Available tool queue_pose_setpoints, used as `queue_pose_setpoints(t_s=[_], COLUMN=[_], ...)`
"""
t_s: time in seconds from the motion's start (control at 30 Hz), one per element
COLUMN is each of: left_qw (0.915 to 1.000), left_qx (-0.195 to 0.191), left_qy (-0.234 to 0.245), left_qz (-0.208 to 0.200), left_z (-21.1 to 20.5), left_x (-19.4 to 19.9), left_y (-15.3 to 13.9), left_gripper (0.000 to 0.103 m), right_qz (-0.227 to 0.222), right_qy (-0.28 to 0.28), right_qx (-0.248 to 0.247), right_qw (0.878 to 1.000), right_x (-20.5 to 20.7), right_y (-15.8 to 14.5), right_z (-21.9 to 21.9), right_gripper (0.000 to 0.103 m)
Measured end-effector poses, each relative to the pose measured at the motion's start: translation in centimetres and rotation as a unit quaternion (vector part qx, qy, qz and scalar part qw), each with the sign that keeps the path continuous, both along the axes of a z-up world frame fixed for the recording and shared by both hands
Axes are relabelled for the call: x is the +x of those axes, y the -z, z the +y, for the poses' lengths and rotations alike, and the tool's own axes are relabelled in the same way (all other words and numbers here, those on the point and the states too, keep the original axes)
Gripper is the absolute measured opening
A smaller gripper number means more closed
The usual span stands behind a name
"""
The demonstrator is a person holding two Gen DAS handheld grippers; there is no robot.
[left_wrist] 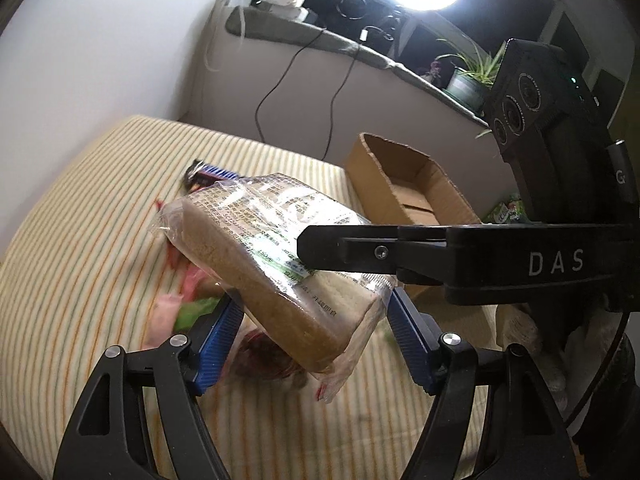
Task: Organize snacks
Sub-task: 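Lift the bread loaf with the right gripper and carry it over the cardboard box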
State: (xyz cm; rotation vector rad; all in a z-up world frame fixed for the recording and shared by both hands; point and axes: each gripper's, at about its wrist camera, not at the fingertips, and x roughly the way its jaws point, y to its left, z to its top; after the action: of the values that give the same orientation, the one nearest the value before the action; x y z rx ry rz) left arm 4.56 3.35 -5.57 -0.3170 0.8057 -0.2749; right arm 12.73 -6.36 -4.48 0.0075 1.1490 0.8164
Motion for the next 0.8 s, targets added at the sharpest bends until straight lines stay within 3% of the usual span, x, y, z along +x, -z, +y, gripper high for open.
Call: queue_pose_setpoints(t_s=[0.43,0.8], left_qw=[0.9975,0.9934], left_qx=[0.024,0.030], left_qy=[0.060,0.107], left_qz=[-0.029,-0.030], left_z=[-6.2,-12.1], left_x=[3.5,6.8], left_y=[-2.2,-2.5], left_gripper=[0.073,0.073], right_qz=[-0.043,-0.056], right_qy=[0.057,0.108], right_qx=[0.011,0.009], right_qw=[0.997,0.992], right_x=[1.2,3.1], right_y=[-3.5,-3.8], right_z=[-7.3,-13.8], right_gripper=[0.057,0.057])
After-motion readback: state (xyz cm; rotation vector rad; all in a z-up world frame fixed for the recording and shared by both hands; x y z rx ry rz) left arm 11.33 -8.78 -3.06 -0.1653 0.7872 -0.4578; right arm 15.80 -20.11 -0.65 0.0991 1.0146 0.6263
